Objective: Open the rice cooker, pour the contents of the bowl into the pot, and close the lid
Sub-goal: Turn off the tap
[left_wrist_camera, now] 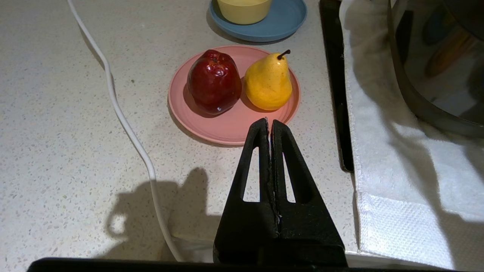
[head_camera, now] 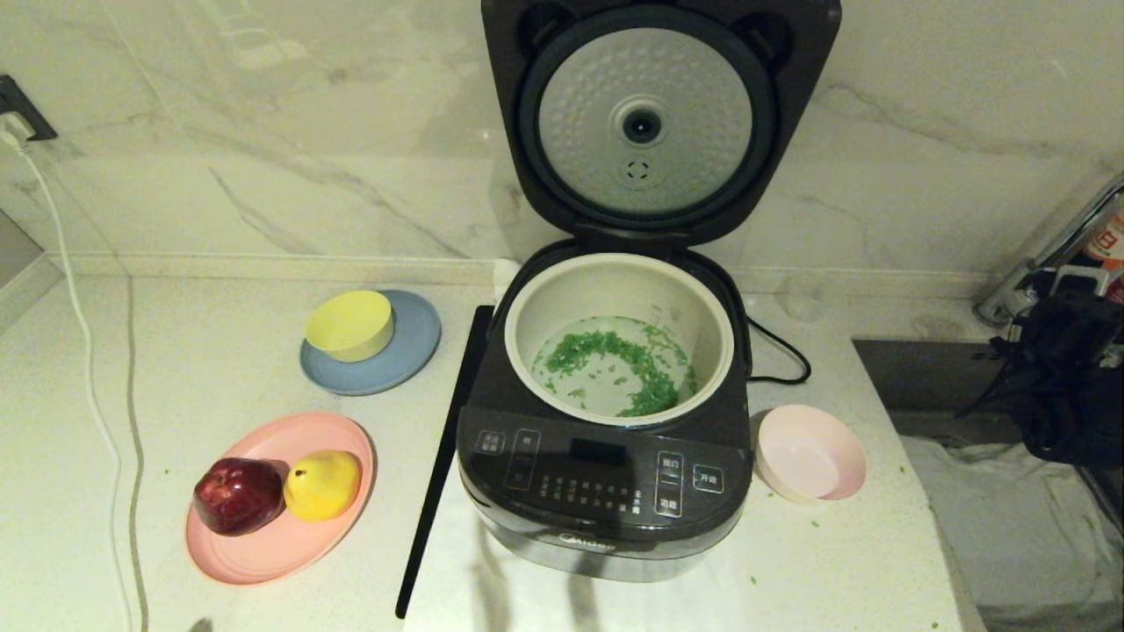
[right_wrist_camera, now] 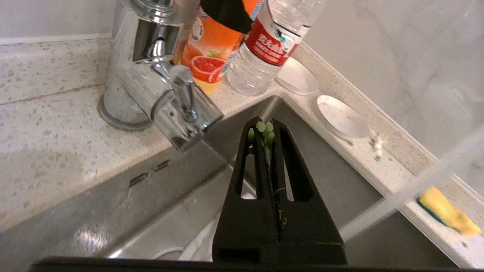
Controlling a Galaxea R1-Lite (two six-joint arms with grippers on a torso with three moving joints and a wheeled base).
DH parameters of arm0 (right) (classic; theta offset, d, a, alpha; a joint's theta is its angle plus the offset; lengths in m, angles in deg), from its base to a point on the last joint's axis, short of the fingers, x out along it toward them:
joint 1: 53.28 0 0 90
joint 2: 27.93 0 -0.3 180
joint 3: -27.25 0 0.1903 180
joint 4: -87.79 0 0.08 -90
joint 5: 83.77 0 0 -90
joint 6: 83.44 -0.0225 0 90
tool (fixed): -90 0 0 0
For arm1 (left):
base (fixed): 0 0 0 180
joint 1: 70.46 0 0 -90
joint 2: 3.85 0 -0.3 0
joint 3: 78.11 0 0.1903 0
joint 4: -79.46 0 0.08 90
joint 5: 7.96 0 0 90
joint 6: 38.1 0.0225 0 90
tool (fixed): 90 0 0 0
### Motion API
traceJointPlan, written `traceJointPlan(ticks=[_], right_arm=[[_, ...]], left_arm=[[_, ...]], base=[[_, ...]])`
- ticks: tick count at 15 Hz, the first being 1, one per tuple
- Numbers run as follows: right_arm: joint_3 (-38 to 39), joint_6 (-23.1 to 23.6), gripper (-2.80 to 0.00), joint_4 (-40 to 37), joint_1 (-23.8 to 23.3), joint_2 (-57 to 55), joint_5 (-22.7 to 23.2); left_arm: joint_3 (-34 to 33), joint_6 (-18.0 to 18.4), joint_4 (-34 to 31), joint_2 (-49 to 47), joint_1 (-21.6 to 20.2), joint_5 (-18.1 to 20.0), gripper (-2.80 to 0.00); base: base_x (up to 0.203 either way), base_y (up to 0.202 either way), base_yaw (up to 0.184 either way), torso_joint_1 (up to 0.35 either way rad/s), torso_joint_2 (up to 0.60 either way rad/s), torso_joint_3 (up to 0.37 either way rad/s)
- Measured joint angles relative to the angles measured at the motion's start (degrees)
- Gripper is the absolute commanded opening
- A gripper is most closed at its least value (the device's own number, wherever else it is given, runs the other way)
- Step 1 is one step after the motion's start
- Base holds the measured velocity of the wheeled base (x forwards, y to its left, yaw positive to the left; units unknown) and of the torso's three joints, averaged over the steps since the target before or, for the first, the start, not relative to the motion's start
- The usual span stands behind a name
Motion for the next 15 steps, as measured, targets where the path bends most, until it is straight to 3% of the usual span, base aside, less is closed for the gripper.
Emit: traceJointPlan(ticks=[15], right_arm=[[-20.1, 6.3, -2.8, -2.6, -0.3, -10.5, -0.2]], left_arm=[[0.0, 0.0, 0.0, 0.0, 0.0, 0.0, -2.8]], base=[[0.0, 0.0, 0.0, 0.0, 0.0, 0.0]])
